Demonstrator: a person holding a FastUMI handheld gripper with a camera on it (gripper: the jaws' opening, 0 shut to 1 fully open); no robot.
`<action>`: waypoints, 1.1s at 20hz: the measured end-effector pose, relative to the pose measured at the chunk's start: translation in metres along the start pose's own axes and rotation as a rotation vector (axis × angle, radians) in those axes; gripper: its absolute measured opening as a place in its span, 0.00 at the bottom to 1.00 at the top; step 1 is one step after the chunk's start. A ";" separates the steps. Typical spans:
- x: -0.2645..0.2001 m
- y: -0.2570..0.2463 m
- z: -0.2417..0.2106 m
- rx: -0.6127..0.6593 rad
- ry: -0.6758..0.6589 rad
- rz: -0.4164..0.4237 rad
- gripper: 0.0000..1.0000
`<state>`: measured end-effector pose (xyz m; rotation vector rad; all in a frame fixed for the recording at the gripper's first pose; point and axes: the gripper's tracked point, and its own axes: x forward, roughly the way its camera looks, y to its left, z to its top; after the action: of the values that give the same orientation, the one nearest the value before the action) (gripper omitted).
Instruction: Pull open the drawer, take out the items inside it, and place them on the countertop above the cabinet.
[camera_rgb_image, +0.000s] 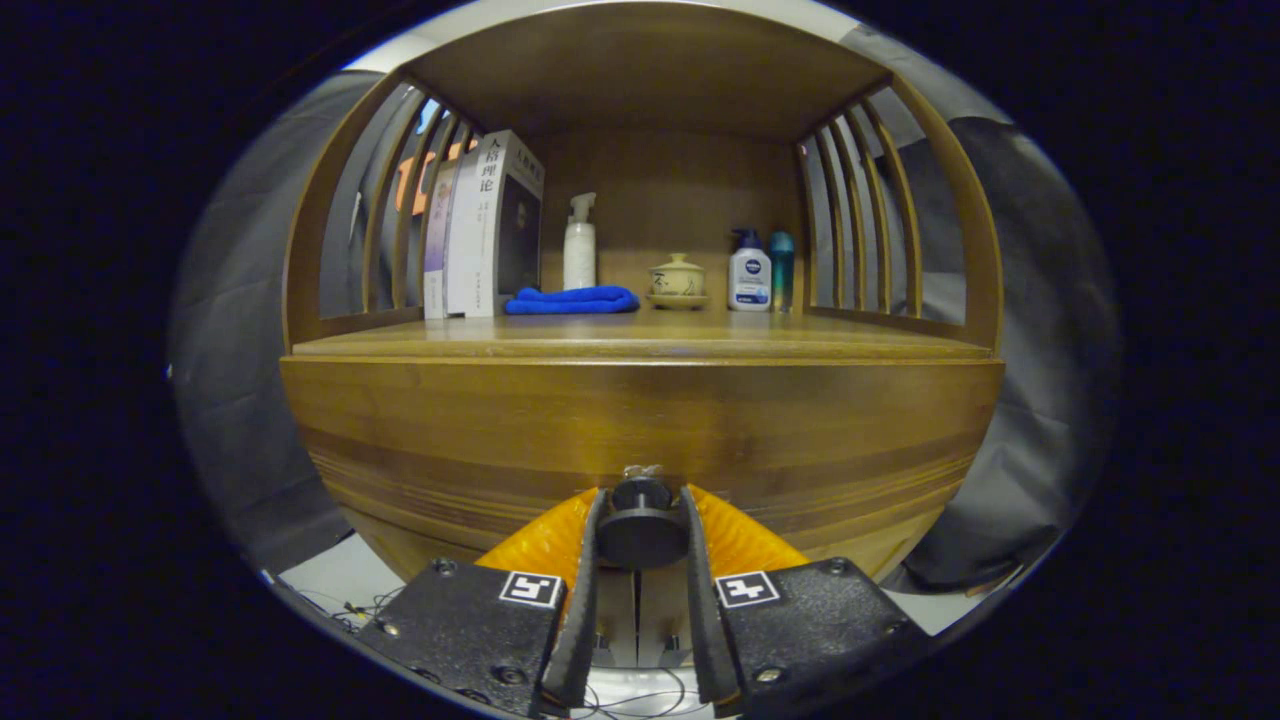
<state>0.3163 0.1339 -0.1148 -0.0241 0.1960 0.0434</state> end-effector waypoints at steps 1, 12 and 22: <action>-0.001 0.000 0.000 -0.001 0.004 0.002 0.42; -0.012 0.001 -0.004 -0.019 0.029 0.009 0.38; -0.055 0.004 -0.017 -0.021 0.032 0.026 0.38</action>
<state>0.2584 0.1350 -0.1210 -0.0433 0.2279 0.0714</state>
